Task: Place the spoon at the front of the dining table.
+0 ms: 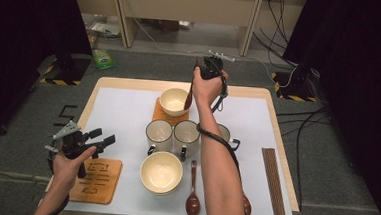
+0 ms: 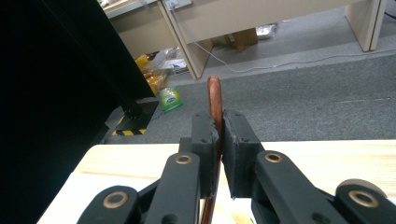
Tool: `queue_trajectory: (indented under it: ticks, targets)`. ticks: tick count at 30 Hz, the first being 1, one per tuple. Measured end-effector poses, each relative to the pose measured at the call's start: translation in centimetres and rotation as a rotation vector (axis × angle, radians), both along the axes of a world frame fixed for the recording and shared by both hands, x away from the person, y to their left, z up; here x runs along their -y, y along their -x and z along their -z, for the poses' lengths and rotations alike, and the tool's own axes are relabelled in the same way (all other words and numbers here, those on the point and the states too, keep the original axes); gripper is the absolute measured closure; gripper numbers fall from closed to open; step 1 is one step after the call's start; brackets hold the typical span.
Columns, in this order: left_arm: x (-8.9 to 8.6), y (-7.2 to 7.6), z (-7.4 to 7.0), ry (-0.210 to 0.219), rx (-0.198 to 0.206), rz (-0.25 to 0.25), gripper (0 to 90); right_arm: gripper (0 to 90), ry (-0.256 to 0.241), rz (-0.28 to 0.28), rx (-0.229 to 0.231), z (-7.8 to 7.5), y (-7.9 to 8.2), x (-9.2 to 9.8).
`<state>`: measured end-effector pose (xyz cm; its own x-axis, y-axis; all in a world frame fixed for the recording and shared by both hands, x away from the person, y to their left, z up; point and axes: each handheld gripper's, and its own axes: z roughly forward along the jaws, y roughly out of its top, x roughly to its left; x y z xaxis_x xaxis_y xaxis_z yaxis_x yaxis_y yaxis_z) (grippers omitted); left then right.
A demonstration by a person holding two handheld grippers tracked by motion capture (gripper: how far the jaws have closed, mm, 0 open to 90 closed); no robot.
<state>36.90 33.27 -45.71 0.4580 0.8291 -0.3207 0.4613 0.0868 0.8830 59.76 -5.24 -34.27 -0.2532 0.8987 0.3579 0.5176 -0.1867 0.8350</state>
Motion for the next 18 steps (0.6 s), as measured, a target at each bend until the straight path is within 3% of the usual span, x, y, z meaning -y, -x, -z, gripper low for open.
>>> queue_trajectory:
  ticks: [18]
  targets:
    - [0.01, 0.02, -0.04, 0.000, 0.002, 0.002, 22.8, 83.3, -0.001, 0.008, -0.003, -0.01, -0.18, -0.09]
